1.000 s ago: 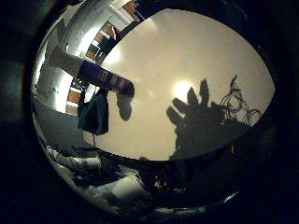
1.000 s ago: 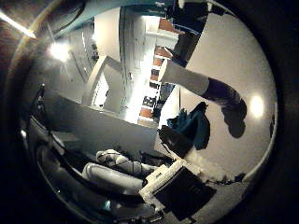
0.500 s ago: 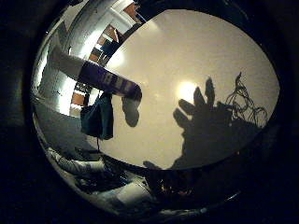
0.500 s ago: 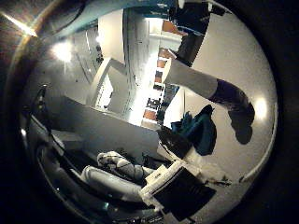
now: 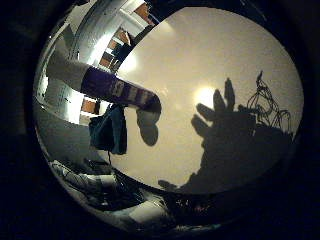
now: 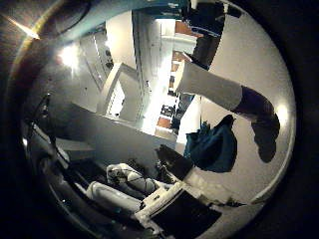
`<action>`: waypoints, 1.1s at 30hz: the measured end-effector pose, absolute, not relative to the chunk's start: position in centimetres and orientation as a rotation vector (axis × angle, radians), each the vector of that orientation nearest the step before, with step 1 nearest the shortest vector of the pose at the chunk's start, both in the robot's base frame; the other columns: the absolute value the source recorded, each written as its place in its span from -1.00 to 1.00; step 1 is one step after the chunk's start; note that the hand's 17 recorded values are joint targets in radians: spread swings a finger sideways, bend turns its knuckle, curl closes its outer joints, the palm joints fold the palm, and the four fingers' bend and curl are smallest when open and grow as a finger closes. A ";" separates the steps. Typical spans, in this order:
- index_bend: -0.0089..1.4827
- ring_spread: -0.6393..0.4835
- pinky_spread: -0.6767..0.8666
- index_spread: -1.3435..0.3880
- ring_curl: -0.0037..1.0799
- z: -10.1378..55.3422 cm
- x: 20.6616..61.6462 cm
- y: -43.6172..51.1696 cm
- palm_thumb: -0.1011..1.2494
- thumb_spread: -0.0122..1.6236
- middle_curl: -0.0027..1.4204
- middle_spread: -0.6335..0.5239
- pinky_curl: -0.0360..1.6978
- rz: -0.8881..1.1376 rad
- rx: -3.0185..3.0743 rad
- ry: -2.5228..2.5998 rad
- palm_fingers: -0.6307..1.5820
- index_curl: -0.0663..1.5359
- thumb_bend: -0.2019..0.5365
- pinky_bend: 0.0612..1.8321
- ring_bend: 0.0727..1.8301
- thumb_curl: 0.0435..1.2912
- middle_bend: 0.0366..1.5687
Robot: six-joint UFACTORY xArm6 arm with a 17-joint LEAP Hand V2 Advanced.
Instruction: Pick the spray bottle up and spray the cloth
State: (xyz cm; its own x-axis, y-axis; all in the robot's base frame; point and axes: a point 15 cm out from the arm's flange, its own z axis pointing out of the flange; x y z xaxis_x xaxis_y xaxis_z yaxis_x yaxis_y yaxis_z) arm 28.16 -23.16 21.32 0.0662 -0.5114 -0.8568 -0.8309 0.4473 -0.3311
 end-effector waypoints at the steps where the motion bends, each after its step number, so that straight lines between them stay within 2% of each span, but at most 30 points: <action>1: -0.79 0.46 0.33 0.34 -0.52 21.1 28.3 -23.0 -0.20 0.17 -0.51 0.34 -0.59 0.370 -1.204 1.588 -0.31 -0.58 -0.57 -0.72 -0.66 -0.60 -0.72; 11: -0.80 0.53 0.33 0.35 -0.52 19.8 29.6 -21.0 -0.35 0.05 -0.52 0.47 -0.58 0.445 -1.229 1.559 -0.39 -0.61 -0.56 -0.64 -0.66 -0.59 -0.76; 33: -0.79 0.53 0.32 0.38 -0.52 18.1 33.9 -18.8 -0.34 0.05 -0.53 0.49 -0.59 0.474 -1.194 1.520 -0.39 -0.61 -0.55 -0.64 -0.65 -0.58 -0.75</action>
State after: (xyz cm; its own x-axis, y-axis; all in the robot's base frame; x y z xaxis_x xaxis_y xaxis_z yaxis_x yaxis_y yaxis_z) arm 33.91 -18.83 18.11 0.0997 -0.4273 -0.8986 -0.8621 0.4137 -0.2924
